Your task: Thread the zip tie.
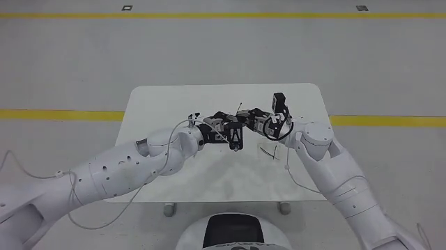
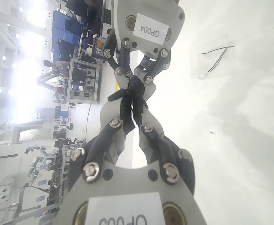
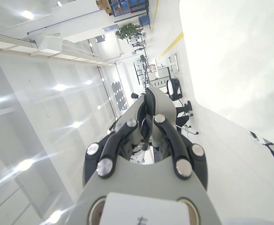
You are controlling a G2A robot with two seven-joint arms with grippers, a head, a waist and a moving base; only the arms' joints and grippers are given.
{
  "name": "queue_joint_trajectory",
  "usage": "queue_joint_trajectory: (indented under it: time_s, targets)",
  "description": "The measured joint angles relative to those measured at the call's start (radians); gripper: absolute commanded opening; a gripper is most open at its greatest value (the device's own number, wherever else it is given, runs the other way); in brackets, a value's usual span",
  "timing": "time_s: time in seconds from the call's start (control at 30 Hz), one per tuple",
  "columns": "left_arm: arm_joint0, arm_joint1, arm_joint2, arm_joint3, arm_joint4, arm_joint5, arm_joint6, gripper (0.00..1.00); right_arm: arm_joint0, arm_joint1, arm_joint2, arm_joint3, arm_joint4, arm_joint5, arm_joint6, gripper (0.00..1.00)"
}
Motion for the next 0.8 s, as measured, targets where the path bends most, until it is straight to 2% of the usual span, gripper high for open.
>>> queue_joint_trajectory:
  time_s: [0.27,0.3,0.33,0.8]
  targets:
    - [-0.002,-0.001,0.000,-0.002,0.000,-0.010,-0.005,0.00,-0.001,0.000,-0.001,-0.003,-0.002,0.004,0.004,0.00]
    - [-0.002,-0.002,0.000,-0.002,0.000,-0.010,-0.005,0.00,-0.001,0.000,-0.001,-0.003,-0.002,0.005,0.004,0.35]
    - [-0.001,-0.002,0.000,-0.001,0.000,-0.010,-0.005,0.00,-0.001,0.000,-0.001,-0.003,-0.002,0.006,0.004,1.00]
    - [0.020,0.004,0.000,0.027,0.000,0.045,0.006,0.00,-0.017,0.004,0.013,-0.018,-0.015,0.012,0.000,1.00]
